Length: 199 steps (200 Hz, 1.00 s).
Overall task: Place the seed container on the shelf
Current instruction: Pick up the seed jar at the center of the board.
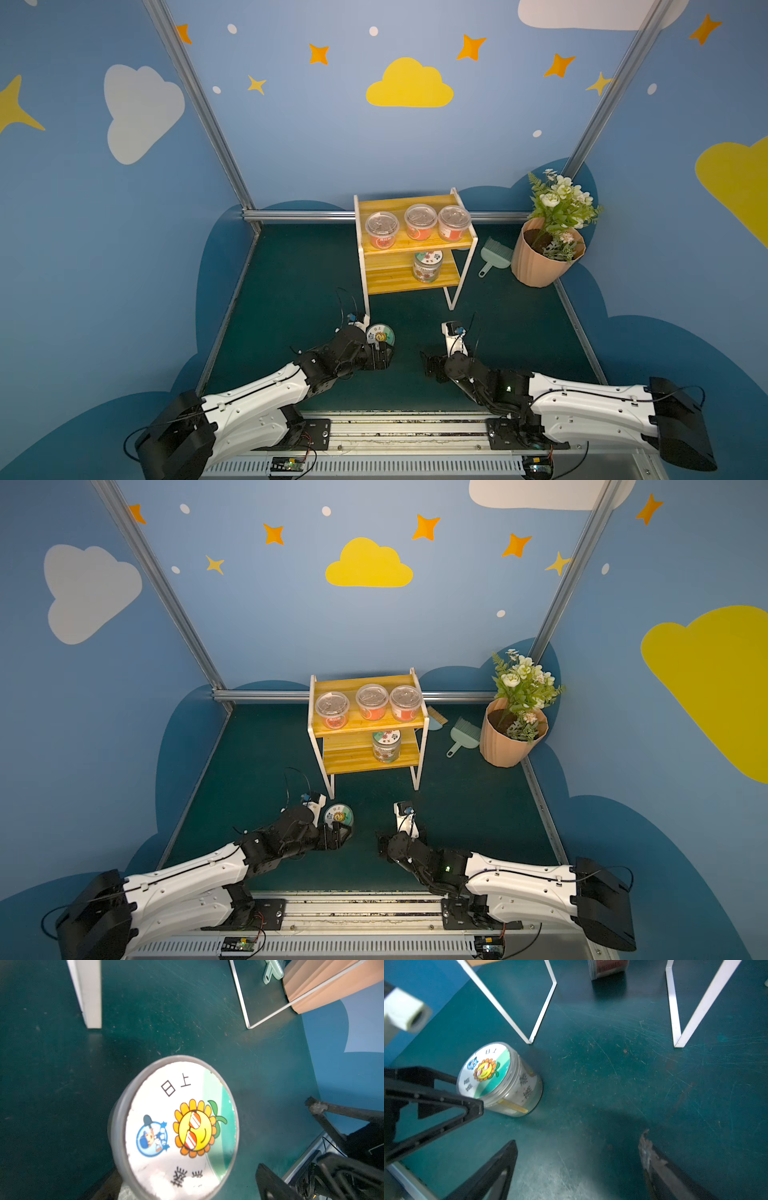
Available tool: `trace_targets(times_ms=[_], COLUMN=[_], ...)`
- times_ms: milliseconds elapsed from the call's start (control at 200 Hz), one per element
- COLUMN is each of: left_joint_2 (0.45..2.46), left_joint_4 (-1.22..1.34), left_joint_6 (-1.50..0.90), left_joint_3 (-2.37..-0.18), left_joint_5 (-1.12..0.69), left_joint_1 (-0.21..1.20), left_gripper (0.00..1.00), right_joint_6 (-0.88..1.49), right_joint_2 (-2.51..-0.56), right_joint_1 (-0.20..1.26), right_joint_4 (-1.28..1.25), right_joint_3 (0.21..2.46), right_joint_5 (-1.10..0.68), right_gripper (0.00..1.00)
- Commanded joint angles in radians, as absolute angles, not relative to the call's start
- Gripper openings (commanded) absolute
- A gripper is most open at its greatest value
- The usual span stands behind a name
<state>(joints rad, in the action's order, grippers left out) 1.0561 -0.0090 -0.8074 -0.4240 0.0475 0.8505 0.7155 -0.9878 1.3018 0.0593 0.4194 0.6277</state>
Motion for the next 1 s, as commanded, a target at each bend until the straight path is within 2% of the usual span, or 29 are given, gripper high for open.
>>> trace_targets(times_ms=[0,175,305,456,556,706,796,991], left_joint_2=[1.079,1.027,0.853,0.638,0.561,0.550,0.562,0.564], left_joint_4=[0.046,-0.087,-0.272,-0.438,-0.519,-0.545,-0.535,-0.543], left_joint_6=[-0.782,-0.767,-0.775,-0.776,-0.772,-0.754,-0.754,-0.731], left_joint_3=[-0.478,-0.518,-0.507,-0.482,-0.473,-0.474,-0.472,-0.482], left_joint_5=[0.046,0.113,0.234,0.255,0.223,0.189,0.181,0.179], left_joint_1=[0.878,0.900,0.883,0.811,0.743,0.689,0.673,0.654], left_gripper=[1.00,1.00,1.00,1.00,1.00,1.00,1.00,1.00], right_joint_6=[0.669,0.577,0.538,0.487,0.389,0.280,0.259,0.254], right_joint_2=[-1.002,-1.133,-1.275,-1.458,-1.607,-1.851,-1.948,-2.015], right_joint_1=[1.333,1.366,1.401,1.417,1.428,1.433,1.431,1.412], right_joint_4=[0.019,-0.252,-0.402,-0.618,-0.887,-1.304,-1.406,-1.408], right_joint_3=[0.394,0.349,0.364,0.384,0.382,0.374,0.401,0.457], right_joint_5=[0.657,0.573,0.588,0.601,0.623,0.640,0.668,0.715], right_gripper=[0.95,0.97,0.97,0.97,0.97,0.97,0.98,0.98])
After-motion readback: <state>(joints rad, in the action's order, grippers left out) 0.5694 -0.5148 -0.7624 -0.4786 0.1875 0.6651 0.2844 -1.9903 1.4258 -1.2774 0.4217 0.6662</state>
